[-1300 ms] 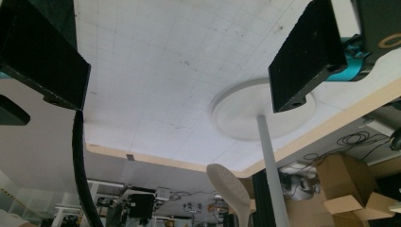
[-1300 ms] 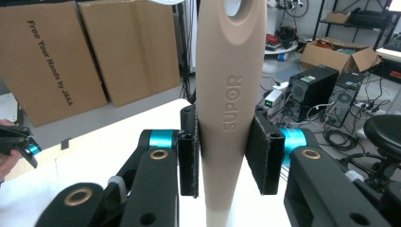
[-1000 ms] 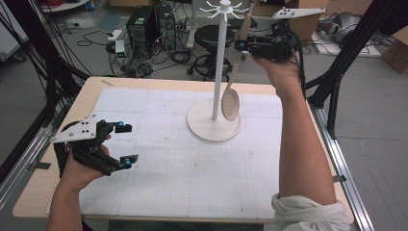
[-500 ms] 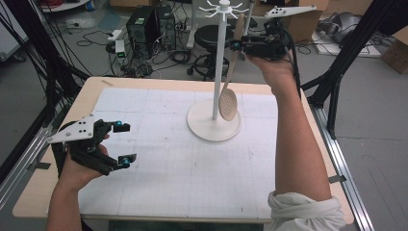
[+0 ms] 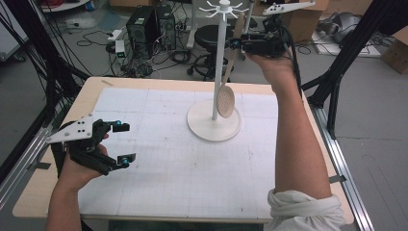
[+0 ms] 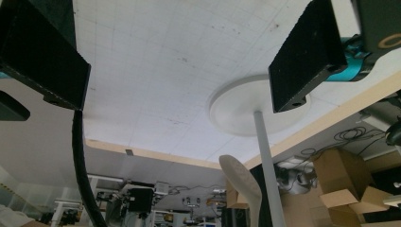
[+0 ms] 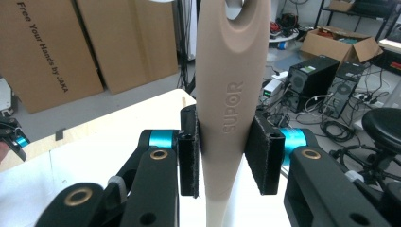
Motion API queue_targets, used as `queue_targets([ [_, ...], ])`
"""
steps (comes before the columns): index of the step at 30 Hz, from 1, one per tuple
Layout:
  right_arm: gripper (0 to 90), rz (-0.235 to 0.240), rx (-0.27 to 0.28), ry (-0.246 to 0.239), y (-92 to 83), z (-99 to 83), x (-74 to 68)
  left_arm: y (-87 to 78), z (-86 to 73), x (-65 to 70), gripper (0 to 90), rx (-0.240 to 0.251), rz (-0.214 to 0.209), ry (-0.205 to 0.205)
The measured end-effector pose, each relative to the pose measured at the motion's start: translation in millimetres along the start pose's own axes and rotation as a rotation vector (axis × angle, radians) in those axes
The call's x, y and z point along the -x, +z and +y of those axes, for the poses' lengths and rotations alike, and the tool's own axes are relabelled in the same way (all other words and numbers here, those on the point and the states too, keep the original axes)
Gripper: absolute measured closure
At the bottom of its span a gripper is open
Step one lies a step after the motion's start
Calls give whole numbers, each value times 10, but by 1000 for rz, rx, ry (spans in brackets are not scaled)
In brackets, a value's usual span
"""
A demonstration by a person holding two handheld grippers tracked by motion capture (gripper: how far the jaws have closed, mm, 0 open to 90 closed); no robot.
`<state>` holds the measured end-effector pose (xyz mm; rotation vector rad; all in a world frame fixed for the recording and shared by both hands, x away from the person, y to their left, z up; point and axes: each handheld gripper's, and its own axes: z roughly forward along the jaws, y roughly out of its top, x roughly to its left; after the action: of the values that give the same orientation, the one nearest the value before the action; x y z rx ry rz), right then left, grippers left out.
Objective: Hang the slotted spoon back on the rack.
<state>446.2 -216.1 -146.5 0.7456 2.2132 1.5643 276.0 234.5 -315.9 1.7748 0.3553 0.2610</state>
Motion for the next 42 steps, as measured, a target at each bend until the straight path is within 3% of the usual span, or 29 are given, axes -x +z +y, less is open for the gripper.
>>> queue_targets([
  [11, 684, -23, -57, 8, 24, 11, 23, -2, 1, 0, 69, 4, 1, 0],
  [17, 683, -15, -48, 11, 70, 11, 23, -4, -1, -3, 69, 1, 1, 1],
  [21, 663, -35, -43, 5, 88, 7, 17, -7, -8, -9, 69, 1, 2, 0],
  [24, 577, -34, 2, 19, 57, 9, 18, -13, -15, -12, 69, -1, 4, -4],
  [29, 544, -25, 16, 21, -71, -41, 25, -17, -19, -10, 69, -1, 4, -3],
  [37, 461, 7, 59, 13, -263, -286, -25, 3, -23, -5, 69, -3, 6, -6],
  [42, 422, 20, 109, 0, -389, -478, -132, 0, -31, -16, 69, -1, 5, -8],
])
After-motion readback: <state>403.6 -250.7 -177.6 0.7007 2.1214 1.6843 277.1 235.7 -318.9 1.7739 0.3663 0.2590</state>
